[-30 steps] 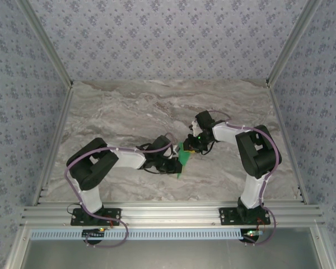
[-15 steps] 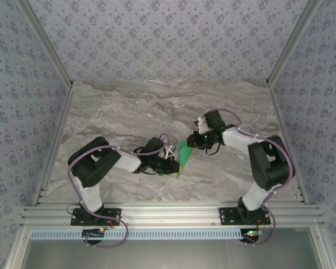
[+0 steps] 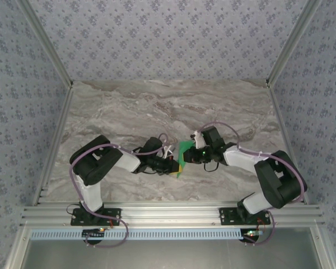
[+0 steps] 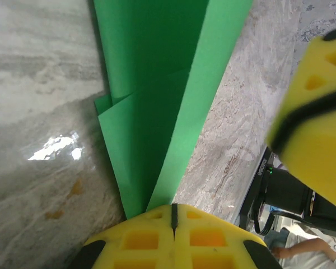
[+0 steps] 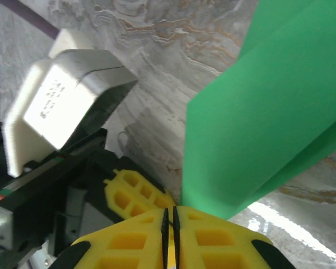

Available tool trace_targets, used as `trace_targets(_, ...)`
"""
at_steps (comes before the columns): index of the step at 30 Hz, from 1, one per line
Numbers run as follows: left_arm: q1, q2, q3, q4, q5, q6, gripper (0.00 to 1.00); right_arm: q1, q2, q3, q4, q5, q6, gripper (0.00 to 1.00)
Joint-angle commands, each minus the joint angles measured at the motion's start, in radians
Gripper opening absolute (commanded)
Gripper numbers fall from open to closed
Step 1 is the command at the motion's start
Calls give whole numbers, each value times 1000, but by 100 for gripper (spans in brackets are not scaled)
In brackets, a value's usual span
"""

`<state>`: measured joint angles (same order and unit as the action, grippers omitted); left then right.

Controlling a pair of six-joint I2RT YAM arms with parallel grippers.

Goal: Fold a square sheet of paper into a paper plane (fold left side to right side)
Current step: Fold the wing for the fifth time at the center of the table.

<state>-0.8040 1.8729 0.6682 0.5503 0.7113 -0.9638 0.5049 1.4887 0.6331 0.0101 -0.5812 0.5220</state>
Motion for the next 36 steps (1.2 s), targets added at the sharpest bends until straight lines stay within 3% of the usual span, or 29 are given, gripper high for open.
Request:
trace_targets(1, -26, 89, -26, -104, -126, 19, 0, 13, 34, -7, 76, 15, 31, 12)
trace_targets(15, -16, 94, -30, -124, -136, 11, 0, 17, 180, 41, 44, 67, -49, 11)
trace_targets(29, -11, 113, -25, -133, -134, 4, 0, -89, 237, 114, 7, 12, -124, 11)
trace_targets(36, 5, -20, -49, -112, -139, 15, 0, -80, 258, 108, -29, 6, -114, 11)
